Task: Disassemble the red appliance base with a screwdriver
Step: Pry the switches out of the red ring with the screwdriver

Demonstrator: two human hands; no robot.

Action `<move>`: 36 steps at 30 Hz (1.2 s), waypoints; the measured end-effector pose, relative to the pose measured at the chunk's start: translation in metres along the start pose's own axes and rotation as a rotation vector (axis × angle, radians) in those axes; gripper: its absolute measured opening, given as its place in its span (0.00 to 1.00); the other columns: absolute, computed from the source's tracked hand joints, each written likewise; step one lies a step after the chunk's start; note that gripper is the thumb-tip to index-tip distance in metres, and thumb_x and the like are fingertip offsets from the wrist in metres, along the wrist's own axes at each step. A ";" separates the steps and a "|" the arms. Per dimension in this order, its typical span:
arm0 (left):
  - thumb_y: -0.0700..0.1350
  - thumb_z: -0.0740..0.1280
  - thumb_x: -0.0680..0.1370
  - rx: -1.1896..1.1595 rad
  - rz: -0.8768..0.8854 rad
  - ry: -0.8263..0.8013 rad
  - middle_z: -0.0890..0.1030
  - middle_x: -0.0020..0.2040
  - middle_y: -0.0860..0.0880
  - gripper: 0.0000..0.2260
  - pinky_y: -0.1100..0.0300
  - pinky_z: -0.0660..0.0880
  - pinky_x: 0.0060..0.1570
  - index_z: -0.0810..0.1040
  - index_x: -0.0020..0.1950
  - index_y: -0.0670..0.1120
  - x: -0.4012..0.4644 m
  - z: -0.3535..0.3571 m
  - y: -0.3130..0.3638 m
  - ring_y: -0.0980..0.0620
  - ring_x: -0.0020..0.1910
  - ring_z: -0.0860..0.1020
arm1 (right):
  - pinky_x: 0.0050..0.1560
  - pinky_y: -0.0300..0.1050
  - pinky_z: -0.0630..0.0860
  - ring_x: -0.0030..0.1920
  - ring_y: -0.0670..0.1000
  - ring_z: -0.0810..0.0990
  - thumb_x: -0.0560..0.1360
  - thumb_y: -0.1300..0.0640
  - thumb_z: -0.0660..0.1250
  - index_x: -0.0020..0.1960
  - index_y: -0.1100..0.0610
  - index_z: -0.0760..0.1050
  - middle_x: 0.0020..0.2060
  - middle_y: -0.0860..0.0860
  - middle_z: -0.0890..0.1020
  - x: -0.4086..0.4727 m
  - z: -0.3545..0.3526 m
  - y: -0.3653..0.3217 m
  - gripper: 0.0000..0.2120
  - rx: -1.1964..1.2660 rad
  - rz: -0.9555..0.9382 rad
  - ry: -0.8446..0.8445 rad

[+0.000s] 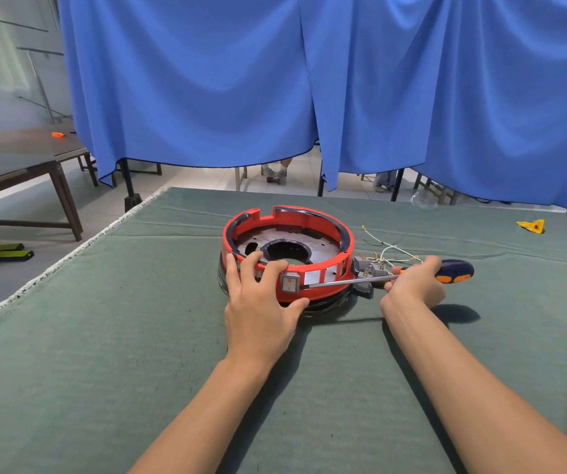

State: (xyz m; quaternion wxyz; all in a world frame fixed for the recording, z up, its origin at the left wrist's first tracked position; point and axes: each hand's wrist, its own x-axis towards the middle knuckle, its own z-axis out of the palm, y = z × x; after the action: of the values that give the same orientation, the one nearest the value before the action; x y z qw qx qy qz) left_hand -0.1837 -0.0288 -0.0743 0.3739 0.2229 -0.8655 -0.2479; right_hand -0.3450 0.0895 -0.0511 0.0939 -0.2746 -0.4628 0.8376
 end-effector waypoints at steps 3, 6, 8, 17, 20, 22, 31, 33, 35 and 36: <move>0.52 0.77 0.67 -0.004 0.007 0.001 0.68 0.68 0.50 0.23 0.42 0.75 0.54 0.75 0.60 0.53 0.000 0.001 0.000 0.43 0.76 0.51 | 0.22 0.39 0.63 0.22 0.48 0.68 0.76 0.50 0.59 0.36 0.56 0.68 0.24 0.51 0.74 0.001 0.012 -0.002 0.13 -0.031 -0.039 -0.023; 0.52 0.77 0.66 -0.013 0.014 0.004 0.68 0.68 0.50 0.23 0.42 0.75 0.54 0.75 0.59 0.53 0.001 0.001 -0.001 0.43 0.76 0.52 | 0.24 0.43 0.64 0.24 0.50 0.69 0.75 0.50 0.59 0.34 0.57 0.68 0.23 0.51 0.74 0.003 0.024 -0.004 0.14 -0.065 -0.067 -0.047; 0.52 0.77 0.66 -0.014 0.015 0.004 0.68 0.68 0.50 0.24 0.42 0.74 0.56 0.75 0.59 0.53 0.001 0.001 -0.002 0.43 0.76 0.52 | 0.24 0.43 0.64 0.23 0.51 0.69 0.74 0.50 0.59 0.34 0.58 0.68 0.22 0.51 0.74 0.004 0.030 -0.004 0.14 -0.087 -0.068 -0.050; 0.53 0.76 0.67 0.015 0.008 0.000 0.67 0.68 0.52 0.23 0.42 0.77 0.50 0.74 0.60 0.55 -0.001 0.002 -0.001 0.44 0.75 0.51 | 0.25 0.43 0.64 0.24 0.50 0.70 0.75 0.50 0.60 0.37 0.59 0.70 0.24 0.52 0.75 0.004 0.035 -0.001 0.14 -0.173 -0.066 -0.113; 0.55 0.75 0.67 0.017 0.000 -0.004 0.66 0.68 0.53 0.24 0.41 0.78 0.49 0.73 0.61 0.56 -0.003 0.003 0.000 0.45 0.75 0.51 | 0.26 0.43 0.66 0.24 0.49 0.71 0.74 0.49 0.61 0.40 0.59 0.71 0.22 0.50 0.75 -0.001 0.025 0.000 0.13 -0.111 -0.082 -0.128; 0.55 0.75 0.68 0.022 -0.005 -0.003 0.66 0.68 0.53 0.24 0.41 0.78 0.49 0.73 0.61 0.56 -0.004 0.003 0.001 0.45 0.75 0.51 | 0.23 0.40 0.65 0.21 0.46 0.72 0.74 0.49 0.61 0.36 0.57 0.70 0.19 0.47 0.73 -0.002 0.017 -0.005 0.14 -0.065 -0.101 -0.119; 0.55 0.74 0.68 0.022 -0.004 0.006 0.65 0.68 0.54 0.24 0.40 0.77 0.50 0.72 0.62 0.56 -0.005 0.005 -0.001 0.46 0.75 0.51 | 0.23 0.41 0.63 0.21 0.49 0.69 0.74 0.48 0.61 0.35 0.56 0.67 0.24 0.52 0.74 -0.002 -0.005 -0.024 0.14 0.060 -0.100 -0.082; 0.55 0.74 0.68 0.031 -0.001 0.007 0.66 0.68 0.54 0.24 0.40 0.77 0.50 0.72 0.62 0.56 -0.005 0.005 -0.001 0.46 0.75 0.51 | 0.22 0.40 0.63 0.21 0.48 0.69 0.74 0.48 0.61 0.35 0.56 0.67 0.23 0.51 0.75 -0.004 -0.007 -0.020 0.14 0.058 -0.087 -0.078; 0.56 0.74 0.68 0.044 -0.003 0.003 0.65 0.69 0.54 0.24 0.40 0.77 0.51 0.71 0.62 0.56 -0.005 0.005 -0.001 0.46 0.75 0.50 | 0.21 0.39 0.63 0.22 0.49 0.69 0.74 0.48 0.61 0.36 0.56 0.67 0.27 0.53 0.76 -0.005 -0.007 -0.017 0.14 0.057 -0.072 -0.079; 0.56 0.74 0.68 0.046 -0.004 0.002 0.65 0.69 0.54 0.24 0.40 0.77 0.51 0.71 0.62 0.57 -0.004 0.005 -0.001 0.46 0.75 0.50 | 0.21 0.39 0.63 0.22 0.49 0.69 0.74 0.48 0.61 0.36 0.57 0.67 0.29 0.55 0.77 -0.005 -0.008 -0.016 0.15 0.060 -0.067 -0.075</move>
State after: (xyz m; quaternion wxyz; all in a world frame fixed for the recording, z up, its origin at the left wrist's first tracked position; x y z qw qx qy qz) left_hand -0.1844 -0.0258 -0.0800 0.3692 0.2333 -0.8701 -0.2283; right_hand -0.3385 0.1017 -0.0395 0.1126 -0.2244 -0.4495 0.8573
